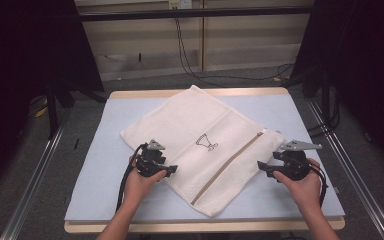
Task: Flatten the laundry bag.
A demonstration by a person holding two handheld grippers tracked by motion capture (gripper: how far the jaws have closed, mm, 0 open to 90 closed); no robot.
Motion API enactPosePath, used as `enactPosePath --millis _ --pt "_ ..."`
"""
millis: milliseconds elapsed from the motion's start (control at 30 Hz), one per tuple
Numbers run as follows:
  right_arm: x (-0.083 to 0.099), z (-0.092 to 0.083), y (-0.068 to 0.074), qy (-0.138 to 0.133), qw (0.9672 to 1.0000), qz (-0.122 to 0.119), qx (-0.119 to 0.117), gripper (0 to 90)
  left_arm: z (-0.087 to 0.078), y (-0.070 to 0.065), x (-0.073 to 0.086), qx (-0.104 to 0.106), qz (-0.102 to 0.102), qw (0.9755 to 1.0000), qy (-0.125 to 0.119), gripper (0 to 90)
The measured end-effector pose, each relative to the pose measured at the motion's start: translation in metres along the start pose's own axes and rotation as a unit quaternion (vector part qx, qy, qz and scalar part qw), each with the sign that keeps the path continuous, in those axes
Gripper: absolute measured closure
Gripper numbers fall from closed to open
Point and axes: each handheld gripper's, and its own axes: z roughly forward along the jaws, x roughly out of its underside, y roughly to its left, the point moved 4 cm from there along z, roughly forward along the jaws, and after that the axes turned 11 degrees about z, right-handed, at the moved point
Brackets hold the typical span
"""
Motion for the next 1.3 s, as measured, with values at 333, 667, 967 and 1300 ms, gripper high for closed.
enactPosePath --millis 333,667,967,1300 --pt "-0.017 0.007 -0.009 0.004 0.9995 -0.03 0.012 24.6 -0.001 -0.003 0.001 -0.012 -0.002 0.9999 0.007 42.7" --pt "-0.02 0.041 -0.002 0.049 0.9967 -0.064 -0.009 32.0 -0.002 -0.004 0.004 -0.023 0.023 0.9994 0.014 42.6" --pt "-0.004 0.062 0.001 0.061 0.9955 -0.07 -0.017 40.4 0.0 -0.008 0.005 -0.041 0.031 0.9986 0.015 42.7" --pt "-0.002 0.057 0.006 0.064 0.9956 -0.066 -0.02 72.7 0.0 -0.011 0.003 -0.05 0.022 0.9982 0.024 46.1"
